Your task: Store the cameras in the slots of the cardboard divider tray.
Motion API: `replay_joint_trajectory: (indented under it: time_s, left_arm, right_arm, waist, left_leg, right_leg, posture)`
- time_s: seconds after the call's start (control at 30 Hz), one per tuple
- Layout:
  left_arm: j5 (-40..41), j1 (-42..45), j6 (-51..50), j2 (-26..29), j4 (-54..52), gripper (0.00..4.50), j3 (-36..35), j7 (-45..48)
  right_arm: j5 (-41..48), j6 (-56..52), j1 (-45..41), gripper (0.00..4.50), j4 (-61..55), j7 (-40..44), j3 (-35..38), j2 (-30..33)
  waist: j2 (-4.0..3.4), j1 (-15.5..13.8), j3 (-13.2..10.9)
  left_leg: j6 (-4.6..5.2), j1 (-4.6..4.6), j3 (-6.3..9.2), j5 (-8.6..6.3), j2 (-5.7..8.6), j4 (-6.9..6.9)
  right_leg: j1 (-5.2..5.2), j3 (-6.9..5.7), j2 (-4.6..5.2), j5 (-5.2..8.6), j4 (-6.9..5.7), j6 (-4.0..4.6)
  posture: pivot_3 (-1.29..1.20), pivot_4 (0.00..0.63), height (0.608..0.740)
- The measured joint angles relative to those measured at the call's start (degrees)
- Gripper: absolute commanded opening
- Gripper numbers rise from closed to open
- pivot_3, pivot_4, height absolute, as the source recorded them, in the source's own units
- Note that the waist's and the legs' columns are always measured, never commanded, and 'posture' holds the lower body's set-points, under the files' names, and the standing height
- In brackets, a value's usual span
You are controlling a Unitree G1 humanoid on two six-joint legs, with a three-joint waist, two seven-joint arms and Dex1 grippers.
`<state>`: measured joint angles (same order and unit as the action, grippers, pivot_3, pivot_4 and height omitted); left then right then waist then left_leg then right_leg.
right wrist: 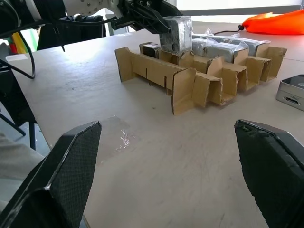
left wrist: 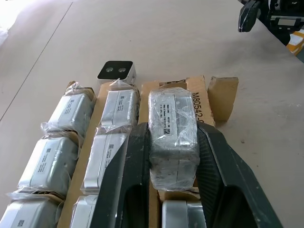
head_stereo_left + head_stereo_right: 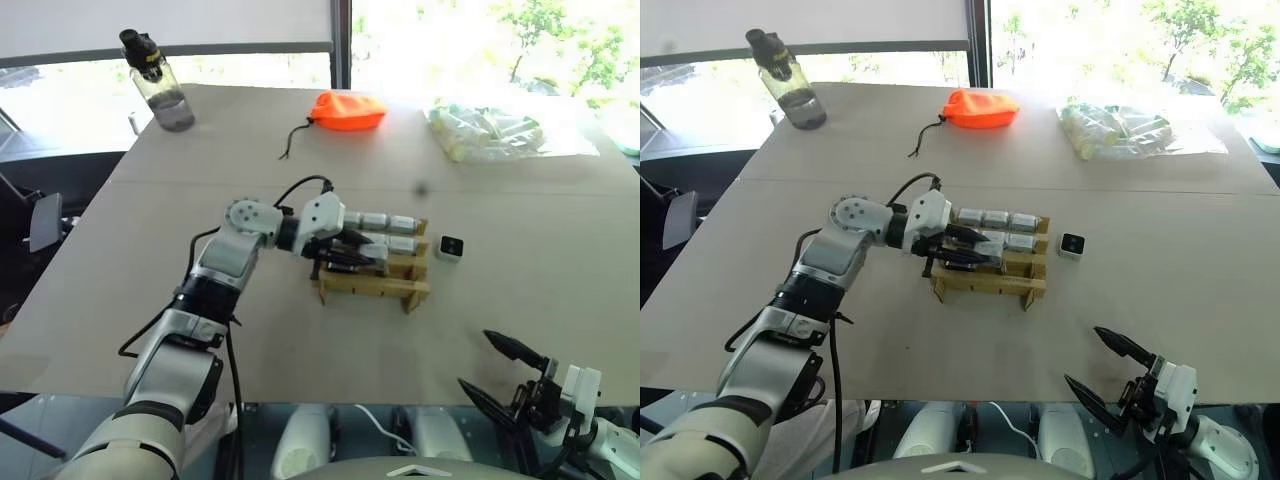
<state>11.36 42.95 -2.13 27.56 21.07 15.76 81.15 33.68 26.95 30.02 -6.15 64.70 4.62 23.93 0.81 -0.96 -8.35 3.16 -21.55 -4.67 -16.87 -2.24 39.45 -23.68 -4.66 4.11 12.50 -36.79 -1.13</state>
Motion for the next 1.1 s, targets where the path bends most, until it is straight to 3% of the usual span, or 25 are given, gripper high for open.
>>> replay_joint_trajectory:
  time_s: [1.1]
  left_arm:
    - [-2.60,-0.87,-1.74,0.19,1.33,0.72,1.42,1.15]
  right_arm:
    - [-0.61,0.86,-1.89,4.46,1.59,-0.05,2.51,-0.15]
  waist:
    - [-0.10,0.10,0.10]
  left_leg:
    - [0.02,-0.05,-0.01,-0.01,0.00,-0.03]
  right_leg:
    - [-0.04,0.03,-0.02,0.00,0.04,0.01]
  posture:
    - [0.00,0.150,0.726]
